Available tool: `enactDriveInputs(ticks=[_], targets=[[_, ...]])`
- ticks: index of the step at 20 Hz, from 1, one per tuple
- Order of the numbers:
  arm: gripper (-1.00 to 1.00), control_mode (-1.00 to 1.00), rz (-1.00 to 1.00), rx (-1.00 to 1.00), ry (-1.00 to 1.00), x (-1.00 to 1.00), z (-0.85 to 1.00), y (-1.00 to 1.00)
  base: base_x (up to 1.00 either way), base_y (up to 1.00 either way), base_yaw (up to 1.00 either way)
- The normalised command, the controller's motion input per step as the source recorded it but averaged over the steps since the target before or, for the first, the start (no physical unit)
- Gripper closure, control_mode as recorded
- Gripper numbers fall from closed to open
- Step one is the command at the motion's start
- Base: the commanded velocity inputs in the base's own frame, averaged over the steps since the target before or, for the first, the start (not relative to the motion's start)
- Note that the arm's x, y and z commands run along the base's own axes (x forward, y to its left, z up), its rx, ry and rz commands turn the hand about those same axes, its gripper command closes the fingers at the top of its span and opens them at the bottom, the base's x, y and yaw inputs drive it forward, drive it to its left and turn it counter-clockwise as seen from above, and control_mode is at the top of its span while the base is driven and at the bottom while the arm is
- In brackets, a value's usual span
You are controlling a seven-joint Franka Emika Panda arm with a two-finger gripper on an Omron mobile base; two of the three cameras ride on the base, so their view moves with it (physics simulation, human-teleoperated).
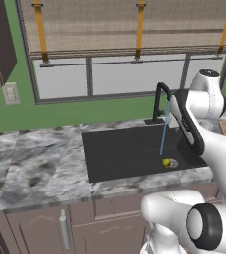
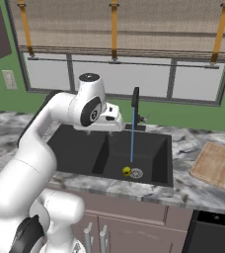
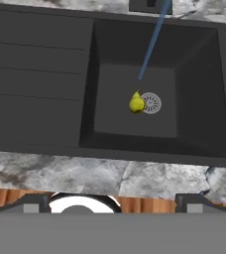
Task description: Pick the pear from the sink and place it on the cutting board to airdry. Then turn off the sink faucet.
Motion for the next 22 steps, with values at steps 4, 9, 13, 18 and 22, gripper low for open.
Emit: enactDriveInputs(ticks=[4,9,13,18,22], targets=[[-1.0,-1.0,0.04,-0.07,-0.04,0.01,-0.24,-0.25,0.0,0.0,0.0],[-1.0,-1.0,0.04,0.0,-0.02,0.1,-0.18,-0.15,0.0,0.0,0.0],[-1.0,-1.0,0.04,0.0,0.0,0.1,-0.23,-0.22,0.0,0.0,0.0],[-1.0,-1.0,0.02,0.03,0.0,0.28,-0.19,-0.19,0.0,0.0,0.0],[-1.0,-1.0,0.0,0.07,0.0,0.4,-0.18,-0.05,0.0,0.0,0.0]])
